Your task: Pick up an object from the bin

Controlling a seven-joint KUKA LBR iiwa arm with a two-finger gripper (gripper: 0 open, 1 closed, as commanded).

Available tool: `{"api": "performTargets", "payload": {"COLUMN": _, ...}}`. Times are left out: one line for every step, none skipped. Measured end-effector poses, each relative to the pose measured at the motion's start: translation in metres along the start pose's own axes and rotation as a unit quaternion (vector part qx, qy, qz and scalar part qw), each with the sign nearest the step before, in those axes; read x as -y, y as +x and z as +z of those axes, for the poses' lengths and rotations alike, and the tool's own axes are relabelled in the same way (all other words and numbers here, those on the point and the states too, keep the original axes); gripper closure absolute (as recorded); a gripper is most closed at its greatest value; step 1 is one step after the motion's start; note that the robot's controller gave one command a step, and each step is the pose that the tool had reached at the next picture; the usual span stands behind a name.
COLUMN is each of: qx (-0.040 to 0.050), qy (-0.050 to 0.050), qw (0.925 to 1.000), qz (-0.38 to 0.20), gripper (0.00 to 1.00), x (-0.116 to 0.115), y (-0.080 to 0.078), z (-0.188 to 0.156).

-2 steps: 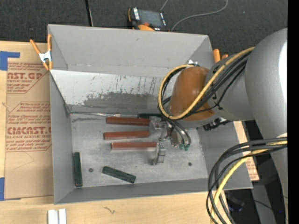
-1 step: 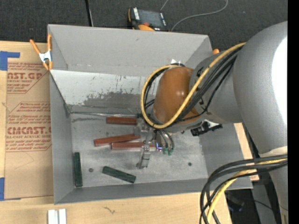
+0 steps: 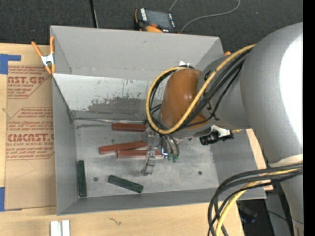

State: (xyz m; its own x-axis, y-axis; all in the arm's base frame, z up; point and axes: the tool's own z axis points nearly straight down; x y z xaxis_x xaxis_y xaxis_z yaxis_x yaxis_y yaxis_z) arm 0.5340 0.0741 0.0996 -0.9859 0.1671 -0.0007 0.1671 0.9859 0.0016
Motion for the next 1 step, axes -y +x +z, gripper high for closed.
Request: {"api": "performTargets", "payload": {"qx": 0.0010, "qy": 0.000, "qw": 0.9983, "qz": 0.059, "gripper": 0.00, "x": -0.0024, "y": -0.0024, "z": 0.0298}}
